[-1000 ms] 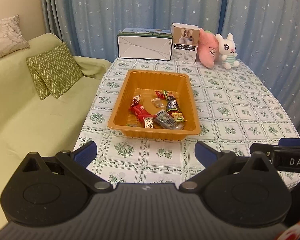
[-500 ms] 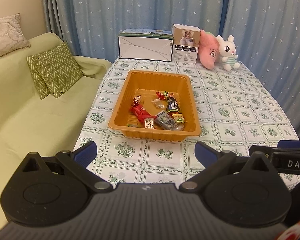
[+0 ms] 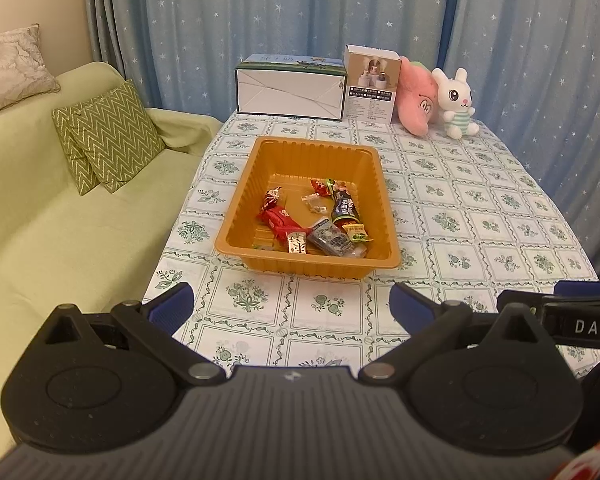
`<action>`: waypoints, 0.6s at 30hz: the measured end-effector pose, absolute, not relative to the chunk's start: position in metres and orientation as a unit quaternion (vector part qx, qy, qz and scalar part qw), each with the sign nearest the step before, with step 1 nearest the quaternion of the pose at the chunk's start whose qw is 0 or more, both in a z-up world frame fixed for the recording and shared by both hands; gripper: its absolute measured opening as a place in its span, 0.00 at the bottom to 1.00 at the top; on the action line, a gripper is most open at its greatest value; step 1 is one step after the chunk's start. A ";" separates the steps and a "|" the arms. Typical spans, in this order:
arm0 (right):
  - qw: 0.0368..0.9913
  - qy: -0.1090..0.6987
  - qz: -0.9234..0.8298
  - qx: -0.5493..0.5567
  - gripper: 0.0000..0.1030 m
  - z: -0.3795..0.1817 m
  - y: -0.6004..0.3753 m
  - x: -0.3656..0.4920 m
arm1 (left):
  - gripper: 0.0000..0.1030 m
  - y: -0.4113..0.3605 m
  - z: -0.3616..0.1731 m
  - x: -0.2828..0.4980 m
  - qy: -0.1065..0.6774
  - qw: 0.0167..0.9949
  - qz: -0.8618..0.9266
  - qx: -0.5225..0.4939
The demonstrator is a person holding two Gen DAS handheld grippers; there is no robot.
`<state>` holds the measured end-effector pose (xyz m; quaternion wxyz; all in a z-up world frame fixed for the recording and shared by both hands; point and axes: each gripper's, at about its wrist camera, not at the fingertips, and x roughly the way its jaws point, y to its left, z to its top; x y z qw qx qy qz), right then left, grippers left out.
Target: Organize snacks
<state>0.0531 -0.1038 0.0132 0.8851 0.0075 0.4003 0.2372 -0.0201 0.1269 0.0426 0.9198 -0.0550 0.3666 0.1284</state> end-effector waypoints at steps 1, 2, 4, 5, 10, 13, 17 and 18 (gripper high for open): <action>0.885 0.400 0.237 0.007 0.79 0.013 -0.104 0.053 | 1.00 0.126 0.042 -0.020 0.367 0.920 0.128 -0.055; 0.885 0.401 0.237 0.008 0.79 0.013 -0.103 0.053 | 1.00 0.126 0.042 -0.021 0.367 0.920 0.128 -0.055; 0.885 0.401 0.237 0.008 0.79 0.013 -0.104 0.053 | 1.00 0.126 0.042 -0.021 0.367 0.920 0.128 -0.055; 0.885 0.401 0.237 0.008 0.79 0.013 -0.104 0.053 | 1.00 0.126 0.042 -0.021 0.367 0.920 0.127 -0.055; 0.885 0.401 0.237 0.009 0.79 0.013 -0.104 0.054 | 1.00 0.126 0.042 -0.021 0.367 0.920 0.127 -0.057; 0.885 0.402 0.236 0.010 0.79 0.013 -0.104 0.054 | 1.00 0.126 0.042 -0.021 0.367 0.920 0.127 -0.056; 0.885 0.402 0.236 0.010 0.79 0.013 -0.104 0.054 | 1.00 0.125 0.042 -0.022 0.366 0.920 0.126 -0.057; 0.884 0.402 0.236 0.010 0.79 0.013 -0.104 0.054 | 1.00 0.125 0.042 -0.022 0.366 0.920 0.125 -0.057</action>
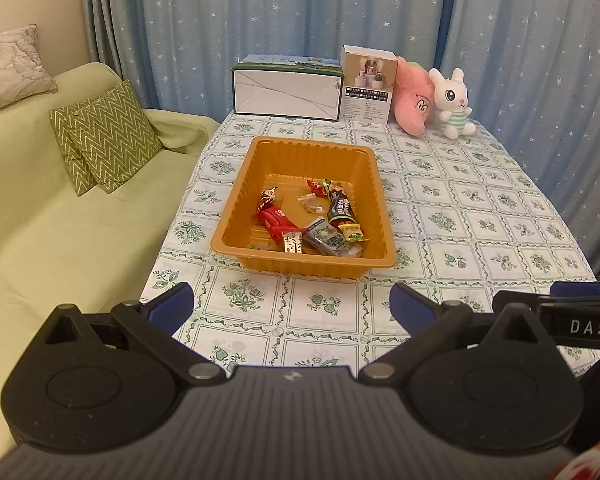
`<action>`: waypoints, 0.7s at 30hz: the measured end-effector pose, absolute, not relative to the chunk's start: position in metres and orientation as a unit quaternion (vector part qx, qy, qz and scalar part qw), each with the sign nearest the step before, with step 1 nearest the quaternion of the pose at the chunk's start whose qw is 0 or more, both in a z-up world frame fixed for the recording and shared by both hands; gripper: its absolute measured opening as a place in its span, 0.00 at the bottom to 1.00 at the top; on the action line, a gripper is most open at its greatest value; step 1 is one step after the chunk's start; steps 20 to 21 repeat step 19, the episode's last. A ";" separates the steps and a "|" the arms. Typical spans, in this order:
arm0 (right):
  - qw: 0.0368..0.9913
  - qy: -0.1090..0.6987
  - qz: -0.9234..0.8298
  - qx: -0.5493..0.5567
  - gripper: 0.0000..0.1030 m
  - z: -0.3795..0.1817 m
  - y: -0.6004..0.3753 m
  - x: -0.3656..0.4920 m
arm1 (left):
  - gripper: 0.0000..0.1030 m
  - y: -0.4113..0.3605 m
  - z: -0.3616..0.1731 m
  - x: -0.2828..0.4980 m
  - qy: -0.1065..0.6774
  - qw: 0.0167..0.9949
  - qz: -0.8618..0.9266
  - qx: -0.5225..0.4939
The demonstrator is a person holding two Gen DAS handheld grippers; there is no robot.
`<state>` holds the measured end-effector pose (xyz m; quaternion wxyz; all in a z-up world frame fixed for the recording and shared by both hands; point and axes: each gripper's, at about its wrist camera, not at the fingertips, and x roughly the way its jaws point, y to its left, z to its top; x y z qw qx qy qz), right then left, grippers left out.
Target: Organize snacks
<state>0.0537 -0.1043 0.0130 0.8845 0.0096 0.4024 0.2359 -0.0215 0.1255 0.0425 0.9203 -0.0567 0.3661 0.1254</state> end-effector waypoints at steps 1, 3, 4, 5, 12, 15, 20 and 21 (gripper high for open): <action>0.885 0.402 0.236 0.009 0.79 0.013 -0.104 0.053 | 1.00 0.125 0.042 -0.022 0.366 0.920 0.126 -0.057; 0.884 0.403 0.236 0.009 0.79 0.013 -0.105 0.053 | 1.00 0.126 0.042 -0.021 0.366 0.920 0.125 -0.057; 0.884 0.403 0.236 0.010 0.79 0.012 -0.105 0.053 | 1.00 0.125 0.043 -0.021 0.367 0.920 0.125 -0.057; 0.884 0.403 0.236 0.009 0.79 0.012 -0.105 0.053 | 1.00 0.125 0.043 -0.021 0.367 0.920 0.125 -0.057; 0.884 0.404 0.236 0.009 0.79 0.012 -0.105 0.053 | 1.00 0.125 0.042 -0.021 0.367 0.920 0.124 -0.059; 0.883 0.405 0.236 0.010 0.79 0.012 -0.105 0.053 | 1.00 0.124 0.043 -0.022 0.362 0.922 0.121 -0.061; 0.884 0.404 0.236 0.010 0.79 0.011 -0.105 0.053 | 1.00 0.122 0.042 -0.022 0.361 0.923 0.120 -0.063; 0.884 0.404 0.236 0.010 0.79 0.011 -0.105 0.053 | 1.00 0.122 0.042 -0.022 0.361 0.923 0.120 -0.063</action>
